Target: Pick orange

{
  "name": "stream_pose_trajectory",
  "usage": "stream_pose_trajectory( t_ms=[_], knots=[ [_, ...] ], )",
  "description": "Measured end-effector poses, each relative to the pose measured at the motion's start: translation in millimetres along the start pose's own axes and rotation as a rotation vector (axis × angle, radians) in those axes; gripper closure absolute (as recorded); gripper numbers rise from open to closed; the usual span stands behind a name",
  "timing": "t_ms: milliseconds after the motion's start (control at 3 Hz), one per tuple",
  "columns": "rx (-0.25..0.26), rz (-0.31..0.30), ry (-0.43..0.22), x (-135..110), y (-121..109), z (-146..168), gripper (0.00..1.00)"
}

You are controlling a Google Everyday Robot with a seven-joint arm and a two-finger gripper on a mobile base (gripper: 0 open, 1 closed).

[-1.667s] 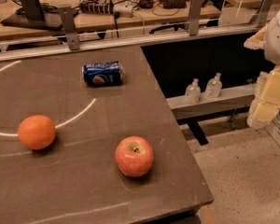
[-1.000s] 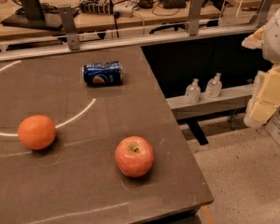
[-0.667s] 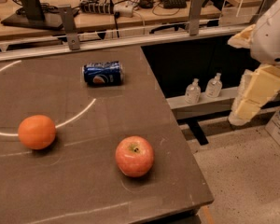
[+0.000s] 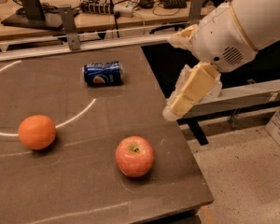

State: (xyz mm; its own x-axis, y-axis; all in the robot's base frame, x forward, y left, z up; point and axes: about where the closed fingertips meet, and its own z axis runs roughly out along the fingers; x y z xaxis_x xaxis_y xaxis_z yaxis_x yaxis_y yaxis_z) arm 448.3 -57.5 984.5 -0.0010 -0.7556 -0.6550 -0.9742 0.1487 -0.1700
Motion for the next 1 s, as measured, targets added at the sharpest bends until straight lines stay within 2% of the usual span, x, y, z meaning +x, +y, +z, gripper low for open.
stream_pose_trajectory(
  t_ms=[333, 667, 1000],
  knots=[
    [-0.055, -0.027, -0.041, -24.7, 6.0, 21.9, 0.0],
    [-0.055, -0.027, -0.041, -24.7, 6.0, 21.9, 0.0],
    [-0.139, -0.154, -0.105, -67.9, 1.9, 77.5, 0.0]
  ],
)
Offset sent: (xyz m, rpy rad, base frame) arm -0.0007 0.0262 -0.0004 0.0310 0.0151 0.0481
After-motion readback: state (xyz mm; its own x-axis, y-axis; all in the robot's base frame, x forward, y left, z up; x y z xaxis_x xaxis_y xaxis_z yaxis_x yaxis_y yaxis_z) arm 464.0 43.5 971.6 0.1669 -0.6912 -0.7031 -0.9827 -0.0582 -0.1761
